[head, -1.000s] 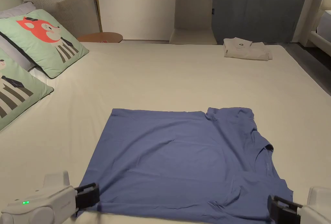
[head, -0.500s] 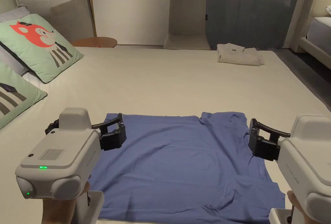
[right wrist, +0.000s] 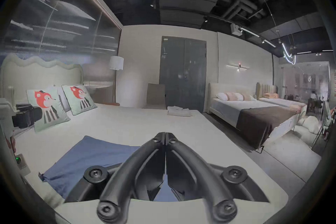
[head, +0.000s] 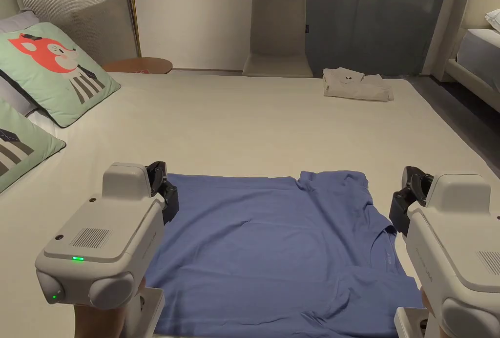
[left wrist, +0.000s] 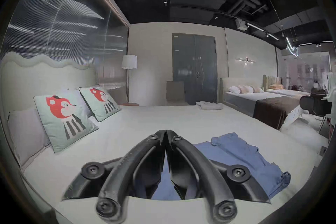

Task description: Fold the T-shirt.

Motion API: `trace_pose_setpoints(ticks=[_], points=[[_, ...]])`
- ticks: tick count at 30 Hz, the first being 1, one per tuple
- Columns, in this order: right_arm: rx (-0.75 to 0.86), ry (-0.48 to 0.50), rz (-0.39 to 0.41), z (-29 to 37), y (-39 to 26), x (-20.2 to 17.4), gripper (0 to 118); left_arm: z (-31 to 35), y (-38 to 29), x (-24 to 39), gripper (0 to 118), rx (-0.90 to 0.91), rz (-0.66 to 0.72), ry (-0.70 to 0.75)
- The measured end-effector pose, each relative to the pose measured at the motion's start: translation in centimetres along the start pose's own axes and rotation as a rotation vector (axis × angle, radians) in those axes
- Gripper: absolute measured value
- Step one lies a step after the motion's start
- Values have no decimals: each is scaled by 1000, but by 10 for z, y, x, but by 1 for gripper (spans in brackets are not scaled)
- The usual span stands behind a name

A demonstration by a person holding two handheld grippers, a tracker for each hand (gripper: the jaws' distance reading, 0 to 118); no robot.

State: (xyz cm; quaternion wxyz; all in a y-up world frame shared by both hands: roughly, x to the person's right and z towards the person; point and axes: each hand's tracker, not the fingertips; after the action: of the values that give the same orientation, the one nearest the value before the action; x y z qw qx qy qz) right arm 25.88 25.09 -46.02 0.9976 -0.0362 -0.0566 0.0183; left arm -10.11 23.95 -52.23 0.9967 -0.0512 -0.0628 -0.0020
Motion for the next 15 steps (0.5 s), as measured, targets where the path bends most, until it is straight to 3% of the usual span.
trace_pose_setpoints(ticks=[9, 15], points=[[-19, 13, -5, -5, -4, -1, 1, -13, -37, -44, 0, -375, -11, 45], [-41, 26, 2, -7, -6, -3, 1, -9, -76, -84, 0, -612, 108, 17]])
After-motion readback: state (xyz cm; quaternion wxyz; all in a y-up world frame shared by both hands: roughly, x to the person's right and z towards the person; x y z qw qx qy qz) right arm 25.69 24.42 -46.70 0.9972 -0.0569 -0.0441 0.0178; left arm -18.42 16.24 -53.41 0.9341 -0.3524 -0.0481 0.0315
